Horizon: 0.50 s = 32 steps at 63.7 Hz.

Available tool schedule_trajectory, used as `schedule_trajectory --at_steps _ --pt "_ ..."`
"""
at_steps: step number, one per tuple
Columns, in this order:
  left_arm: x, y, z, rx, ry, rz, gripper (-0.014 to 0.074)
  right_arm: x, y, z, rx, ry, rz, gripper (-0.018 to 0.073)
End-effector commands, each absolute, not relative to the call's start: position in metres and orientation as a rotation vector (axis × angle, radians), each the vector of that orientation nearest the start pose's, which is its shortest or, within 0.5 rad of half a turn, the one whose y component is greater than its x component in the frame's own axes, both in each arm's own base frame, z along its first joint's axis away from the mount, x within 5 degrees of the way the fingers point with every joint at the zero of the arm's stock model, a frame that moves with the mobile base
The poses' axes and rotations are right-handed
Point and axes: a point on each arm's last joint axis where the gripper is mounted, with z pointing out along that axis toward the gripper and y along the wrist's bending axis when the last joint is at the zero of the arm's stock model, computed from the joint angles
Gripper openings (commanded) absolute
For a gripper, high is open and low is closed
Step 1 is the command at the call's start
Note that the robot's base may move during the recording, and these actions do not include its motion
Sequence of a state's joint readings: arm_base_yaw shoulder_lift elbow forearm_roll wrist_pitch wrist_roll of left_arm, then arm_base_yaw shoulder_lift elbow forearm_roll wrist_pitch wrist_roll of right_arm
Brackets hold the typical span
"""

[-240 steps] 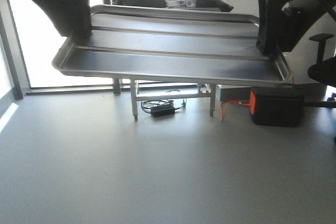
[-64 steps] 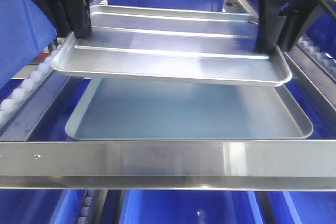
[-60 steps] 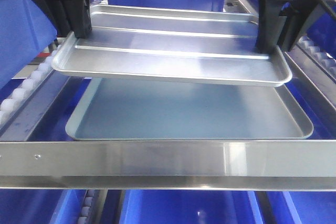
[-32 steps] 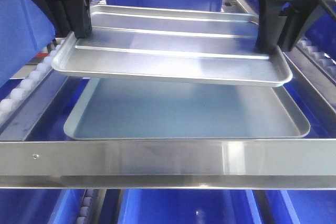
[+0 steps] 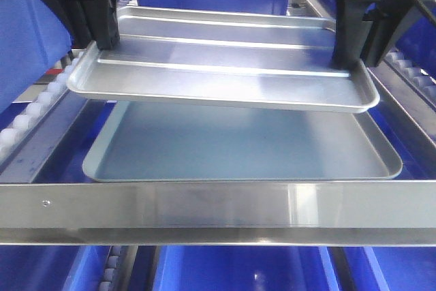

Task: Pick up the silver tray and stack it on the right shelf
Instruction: 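Position the held tray above the larger silver tray on the shelf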

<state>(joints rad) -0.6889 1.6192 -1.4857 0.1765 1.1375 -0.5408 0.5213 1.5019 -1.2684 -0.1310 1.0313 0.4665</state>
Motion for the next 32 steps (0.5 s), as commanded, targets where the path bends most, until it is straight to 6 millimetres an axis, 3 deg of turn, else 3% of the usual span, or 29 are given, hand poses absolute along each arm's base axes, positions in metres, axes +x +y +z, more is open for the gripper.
schedule_trajectory --at_steps 1,17,32 --pt "0.264 -0.205 0.359 0.278 2.592 -0.220 -0.0093 0.267 0.144 0.334 -0.180 2.619 0.169 0.0057" --pt "0.267 -0.210 0.362 0.293 2.531 -0.271 -0.0093 0.267 0.144 0.334 -0.181 2.621 0.167 0.0057" --pt "0.283 -0.215 0.359 0.339 2.481 -0.275 -0.0093 0.280 0.132 0.355 -0.138 2.558 0.170 0.0057"
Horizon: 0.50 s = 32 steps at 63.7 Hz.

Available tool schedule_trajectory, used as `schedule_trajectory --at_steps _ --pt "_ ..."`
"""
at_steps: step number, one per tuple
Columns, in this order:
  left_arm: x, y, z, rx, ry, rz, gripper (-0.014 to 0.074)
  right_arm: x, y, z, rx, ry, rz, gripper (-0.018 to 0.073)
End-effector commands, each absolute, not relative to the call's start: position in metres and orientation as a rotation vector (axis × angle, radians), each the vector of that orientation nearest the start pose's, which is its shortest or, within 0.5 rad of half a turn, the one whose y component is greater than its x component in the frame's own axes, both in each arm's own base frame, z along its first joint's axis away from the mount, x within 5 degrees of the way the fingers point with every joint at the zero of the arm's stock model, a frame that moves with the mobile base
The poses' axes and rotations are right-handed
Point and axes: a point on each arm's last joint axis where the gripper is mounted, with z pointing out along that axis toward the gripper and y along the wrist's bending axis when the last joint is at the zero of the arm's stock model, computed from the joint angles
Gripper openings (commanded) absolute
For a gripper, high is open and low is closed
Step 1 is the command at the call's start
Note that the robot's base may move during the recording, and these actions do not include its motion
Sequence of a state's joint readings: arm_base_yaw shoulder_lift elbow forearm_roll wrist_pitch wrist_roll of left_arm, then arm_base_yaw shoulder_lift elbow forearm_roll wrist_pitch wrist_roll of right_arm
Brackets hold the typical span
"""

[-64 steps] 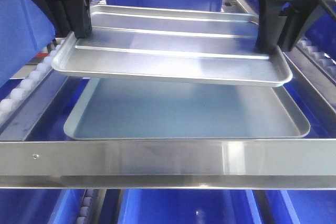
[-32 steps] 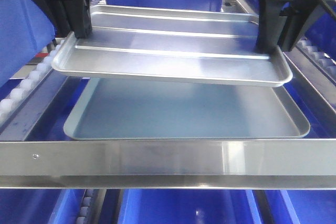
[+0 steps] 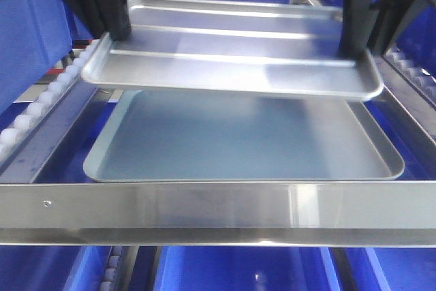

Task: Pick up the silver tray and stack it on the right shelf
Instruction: 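Position the held tray above the larger silver tray on the shelf, then lower the tray into the larger tray with both grippers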

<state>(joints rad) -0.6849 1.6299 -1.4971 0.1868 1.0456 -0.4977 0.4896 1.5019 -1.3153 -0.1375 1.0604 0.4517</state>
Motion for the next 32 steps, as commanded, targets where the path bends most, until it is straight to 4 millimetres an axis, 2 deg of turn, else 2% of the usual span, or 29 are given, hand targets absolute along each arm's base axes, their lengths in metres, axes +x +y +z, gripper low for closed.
schedule_trajectory --at_steps 1,11,22,32 --pt "0.284 -0.216 0.357 0.339 2.484 -0.271 -0.0093 0.281 0.130 0.357 -0.134 2.554 0.168 0.0057" --pt "0.304 -0.221 0.336 0.355 2.513 -0.222 -0.0093 0.301 0.119 0.355 -0.108 2.558 0.127 0.0057" --pt "0.332 -0.221 0.310 0.310 2.512 -0.225 -0.0093 0.331 0.118 0.326 -0.076 2.588 0.103 0.0057" --pt "0.351 -0.217 0.288 0.276 2.533 -0.204 -0.0093 0.353 0.126 0.300 -0.088 2.581 0.111 0.0057"
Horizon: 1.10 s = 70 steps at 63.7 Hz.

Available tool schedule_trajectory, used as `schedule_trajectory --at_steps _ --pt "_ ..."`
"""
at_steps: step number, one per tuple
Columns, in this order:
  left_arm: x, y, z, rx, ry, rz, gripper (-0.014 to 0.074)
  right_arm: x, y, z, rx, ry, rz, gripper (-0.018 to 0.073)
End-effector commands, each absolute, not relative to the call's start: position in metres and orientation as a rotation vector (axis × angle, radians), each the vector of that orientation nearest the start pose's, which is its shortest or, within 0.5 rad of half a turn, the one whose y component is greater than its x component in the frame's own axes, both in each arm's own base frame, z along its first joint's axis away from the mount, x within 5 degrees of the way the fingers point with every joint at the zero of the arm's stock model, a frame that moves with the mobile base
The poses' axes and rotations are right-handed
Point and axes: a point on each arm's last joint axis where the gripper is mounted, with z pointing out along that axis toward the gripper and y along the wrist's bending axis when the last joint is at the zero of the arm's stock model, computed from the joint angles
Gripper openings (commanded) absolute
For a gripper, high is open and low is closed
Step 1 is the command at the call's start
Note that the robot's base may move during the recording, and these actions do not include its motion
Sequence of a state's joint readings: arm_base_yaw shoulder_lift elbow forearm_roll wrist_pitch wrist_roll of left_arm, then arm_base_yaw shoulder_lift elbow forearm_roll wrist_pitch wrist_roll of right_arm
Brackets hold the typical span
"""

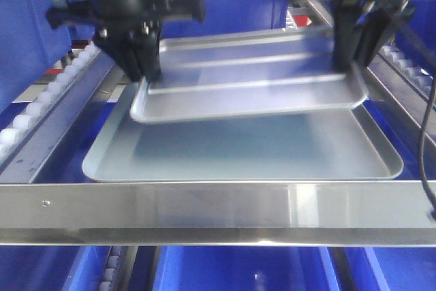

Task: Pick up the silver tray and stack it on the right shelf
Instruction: 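Lower the tray into the larger tray with both grippers, then open both grippers and raise them away from the trays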

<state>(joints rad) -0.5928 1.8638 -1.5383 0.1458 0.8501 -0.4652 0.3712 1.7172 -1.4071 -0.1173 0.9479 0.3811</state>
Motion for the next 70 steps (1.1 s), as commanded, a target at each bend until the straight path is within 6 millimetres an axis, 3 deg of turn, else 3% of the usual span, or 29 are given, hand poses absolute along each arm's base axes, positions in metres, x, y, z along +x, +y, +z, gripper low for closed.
schedule_trajectory --at_steps 1,10,21,27,32,42,44,48,62,70 --pt "0.352 -0.217 0.286 0.277 2.535 -0.203 -0.0093 0.354 0.127 0.298 -0.089 2.579 0.112 0.0057" --pt "0.361 -0.215 0.269 0.262 2.575 -0.176 -0.0093 0.364 0.131 0.283 -0.096 2.584 0.113 0.0060" --pt "0.365 -0.217 0.266 0.269 2.561 -0.180 -0.0092 0.366 0.131 0.279 -0.099 2.589 0.111 0.0064" --pt "0.366 -0.218 0.267 0.300 2.538 -0.186 -0.0070 0.366 0.131 0.279 -0.099 2.589 0.111 0.0144" --pt "0.366 -0.219 0.268 0.300 2.529 -0.192 0.0020 0.366 0.131 0.279 -0.099 2.590 0.110 0.0276" --pt "0.367 -0.219 0.268 0.299 2.526 -0.196 0.0340 0.364 0.131 0.279 -0.098 2.608 0.100 0.0601" --pt "0.367 -0.219 0.268 0.299 2.525 -0.196 0.0373 0.364 0.130 0.278 -0.099 2.609 0.098 0.0637" --pt "0.366 -0.218 0.270 0.297 2.532 -0.191 0.0433 0.363 0.130 0.280 -0.098 2.610 0.097 0.0624" --pt "0.362 -0.213 0.302 0.292 2.537 -0.160 0.0363 0.353 0.126 0.300 -0.089 2.574 0.116 0.0619" --pt "0.346 -0.206 0.331 0.308 2.506 -0.158 0.0274 0.341 0.122 0.318 -0.080 2.558 0.123 0.0540"
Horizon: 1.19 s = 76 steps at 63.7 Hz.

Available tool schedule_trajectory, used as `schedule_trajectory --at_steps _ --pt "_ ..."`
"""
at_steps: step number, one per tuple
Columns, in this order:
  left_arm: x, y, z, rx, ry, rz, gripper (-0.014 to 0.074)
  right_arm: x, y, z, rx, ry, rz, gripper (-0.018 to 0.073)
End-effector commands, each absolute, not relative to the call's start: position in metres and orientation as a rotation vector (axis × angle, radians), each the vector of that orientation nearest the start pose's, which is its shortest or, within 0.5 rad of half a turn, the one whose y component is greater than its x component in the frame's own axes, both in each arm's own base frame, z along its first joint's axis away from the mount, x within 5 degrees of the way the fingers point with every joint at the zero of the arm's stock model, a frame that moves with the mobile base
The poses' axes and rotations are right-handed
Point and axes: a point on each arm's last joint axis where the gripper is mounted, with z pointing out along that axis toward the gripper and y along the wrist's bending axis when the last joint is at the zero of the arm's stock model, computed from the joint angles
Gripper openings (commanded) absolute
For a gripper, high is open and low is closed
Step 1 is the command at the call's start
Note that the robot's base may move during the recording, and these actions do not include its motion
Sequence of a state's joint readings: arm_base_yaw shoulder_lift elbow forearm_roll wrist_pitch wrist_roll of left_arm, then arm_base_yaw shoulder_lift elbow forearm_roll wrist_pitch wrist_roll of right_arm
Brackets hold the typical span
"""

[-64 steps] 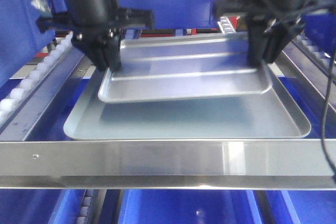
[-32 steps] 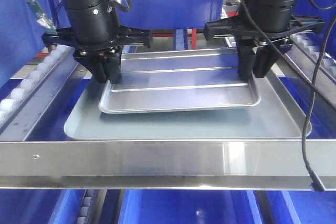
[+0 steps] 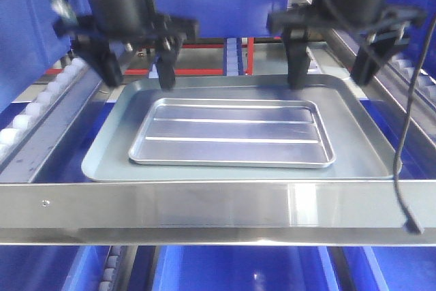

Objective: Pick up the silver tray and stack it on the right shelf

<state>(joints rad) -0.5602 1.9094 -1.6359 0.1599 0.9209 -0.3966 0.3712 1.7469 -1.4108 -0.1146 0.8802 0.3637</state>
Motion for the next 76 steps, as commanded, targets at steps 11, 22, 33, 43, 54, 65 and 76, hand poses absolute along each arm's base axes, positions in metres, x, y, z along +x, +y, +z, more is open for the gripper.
schedule_trajectory --at_steps 11,22,33,43,54,65,76 --pt "0.311 -0.183 0.363 0.310 2.431 -0.161 0.0083 0.319 0.117 0.337 -0.089 2.553 0.126 0.0232" --pt "0.266 -0.155 0.361 0.327 2.354 -0.203 -0.0095 0.285 0.115 0.338 -0.142 2.516 0.146 0.0057" --pt "0.220 -0.129 0.334 0.352 2.263 -0.269 -0.0092 0.246 0.105 0.318 -0.192 2.471 0.173 0.0057" --pt "0.181 -0.107 0.310 0.365 2.185 -0.322 -0.0092 0.207 0.089 0.303 -0.208 2.400 0.210 0.0057" --pt "0.136 -0.078 0.305 0.347 2.080 -0.365 -0.0092 0.157 0.066 0.305 -0.251 2.228 0.247 0.0057" --pt "0.094 -0.050 0.327 0.296 1.883 -0.432 -0.0092 0.110 0.044 0.319 -0.238 2.029 0.297 0.0057" --pt "0.051 -0.022 0.344 0.242 1.678 -0.493 -0.0092 0.058 0.019 0.343 -0.203 1.755 0.355 0.0057"
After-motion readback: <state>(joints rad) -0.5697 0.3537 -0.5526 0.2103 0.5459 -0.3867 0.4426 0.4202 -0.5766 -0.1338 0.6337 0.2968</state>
